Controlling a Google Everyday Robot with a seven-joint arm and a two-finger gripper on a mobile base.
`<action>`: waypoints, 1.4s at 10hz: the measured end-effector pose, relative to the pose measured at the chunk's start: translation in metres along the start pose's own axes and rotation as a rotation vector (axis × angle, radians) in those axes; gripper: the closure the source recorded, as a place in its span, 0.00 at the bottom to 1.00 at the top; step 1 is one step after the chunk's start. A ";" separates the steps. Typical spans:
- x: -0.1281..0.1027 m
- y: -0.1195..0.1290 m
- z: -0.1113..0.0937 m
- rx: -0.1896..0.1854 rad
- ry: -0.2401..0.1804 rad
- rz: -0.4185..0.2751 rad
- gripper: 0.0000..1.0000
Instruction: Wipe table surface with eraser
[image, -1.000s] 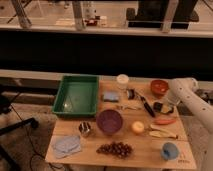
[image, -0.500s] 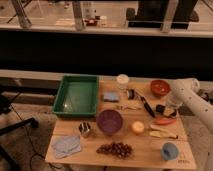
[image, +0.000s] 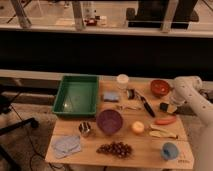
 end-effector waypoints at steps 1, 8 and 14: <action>-0.005 -0.003 0.001 0.002 -0.004 -0.003 0.97; -0.034 0.005 -0.016 0.070 -0.034 -0.060 0.97; -0.020 0.011 -0.022 0.077 -0.028 -0.043 0.97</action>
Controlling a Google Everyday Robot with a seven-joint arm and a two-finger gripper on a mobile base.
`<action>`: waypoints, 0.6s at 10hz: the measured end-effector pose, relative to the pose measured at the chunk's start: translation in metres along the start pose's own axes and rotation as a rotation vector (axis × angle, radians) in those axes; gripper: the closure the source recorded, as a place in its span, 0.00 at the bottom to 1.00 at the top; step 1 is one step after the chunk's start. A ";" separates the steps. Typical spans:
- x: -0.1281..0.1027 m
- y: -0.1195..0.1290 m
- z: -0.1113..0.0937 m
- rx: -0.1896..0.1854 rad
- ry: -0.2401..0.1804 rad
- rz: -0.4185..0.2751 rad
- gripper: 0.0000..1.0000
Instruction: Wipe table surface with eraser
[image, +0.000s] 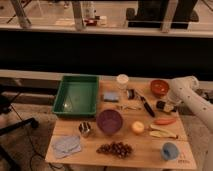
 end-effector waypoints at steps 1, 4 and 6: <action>0.001 0.002 -0.001 -0.001 -0.001 0.002 0.97; -0.004 0.005 -0.002 -0.008 -0.007 -0.002 0.97; -0.005 0.008 0.000 -0.019 -0.008 -0.012 0.86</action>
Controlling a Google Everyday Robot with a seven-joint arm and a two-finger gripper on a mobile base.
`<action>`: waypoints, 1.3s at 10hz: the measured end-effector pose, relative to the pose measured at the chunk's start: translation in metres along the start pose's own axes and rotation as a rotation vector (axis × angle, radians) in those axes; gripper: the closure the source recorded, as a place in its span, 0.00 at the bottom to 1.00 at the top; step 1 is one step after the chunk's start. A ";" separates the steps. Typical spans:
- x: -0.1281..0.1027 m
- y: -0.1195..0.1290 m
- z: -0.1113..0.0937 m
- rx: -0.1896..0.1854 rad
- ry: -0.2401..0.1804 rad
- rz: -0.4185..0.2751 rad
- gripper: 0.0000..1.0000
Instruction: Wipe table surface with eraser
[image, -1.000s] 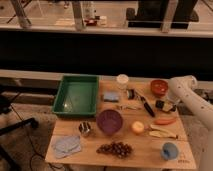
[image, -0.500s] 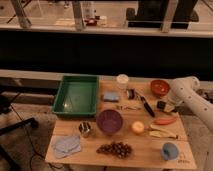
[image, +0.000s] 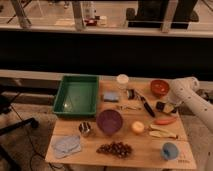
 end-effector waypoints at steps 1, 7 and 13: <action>-0.003 0.001 0.001 -0.007 -0.005 -0.005 0.76; -0.010 0.000 0.000 -0.004 -0.028 -0.018 0.21; -0.009 -0.005 -0.005 0.004 -0.024 -0.009 0.20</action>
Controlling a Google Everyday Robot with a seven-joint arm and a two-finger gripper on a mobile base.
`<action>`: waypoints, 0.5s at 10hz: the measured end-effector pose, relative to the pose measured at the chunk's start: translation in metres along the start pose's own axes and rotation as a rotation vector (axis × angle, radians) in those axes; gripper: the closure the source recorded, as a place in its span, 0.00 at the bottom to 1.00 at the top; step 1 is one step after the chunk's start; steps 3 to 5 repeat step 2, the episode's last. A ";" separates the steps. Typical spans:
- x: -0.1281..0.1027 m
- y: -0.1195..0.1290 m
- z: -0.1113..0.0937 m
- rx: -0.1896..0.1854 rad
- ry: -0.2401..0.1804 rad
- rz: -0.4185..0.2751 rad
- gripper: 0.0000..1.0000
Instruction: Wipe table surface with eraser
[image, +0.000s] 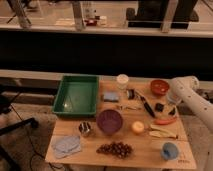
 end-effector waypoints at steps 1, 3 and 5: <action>0.001 -0.001 -0.002 0.002 -0.002 0.004 0.20; 0.003 -0.002 -0.003 0.008 -0.004 0.011 0.20; 0.003 -0.002 -0.003 0.008 -0.004 0.011 0.20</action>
